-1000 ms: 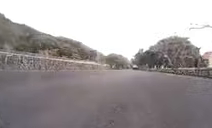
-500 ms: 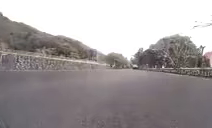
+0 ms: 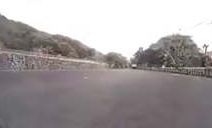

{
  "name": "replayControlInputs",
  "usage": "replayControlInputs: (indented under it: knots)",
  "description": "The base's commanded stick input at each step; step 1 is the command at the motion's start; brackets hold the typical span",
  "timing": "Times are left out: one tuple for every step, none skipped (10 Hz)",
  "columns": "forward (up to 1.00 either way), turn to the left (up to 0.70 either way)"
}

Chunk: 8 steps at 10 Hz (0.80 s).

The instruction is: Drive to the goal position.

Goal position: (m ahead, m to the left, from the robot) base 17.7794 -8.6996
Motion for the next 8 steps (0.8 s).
replayControlInputs:
  knots:
    - [1.00,0.00]
    - [1.00,0.00]
    - [1.00,0.00]
    - [1.00,0.00]
    - [1.00,0.00]
    - [1.00,0.00]
    - [1.00,0.00]
    - [1.00,0.00]
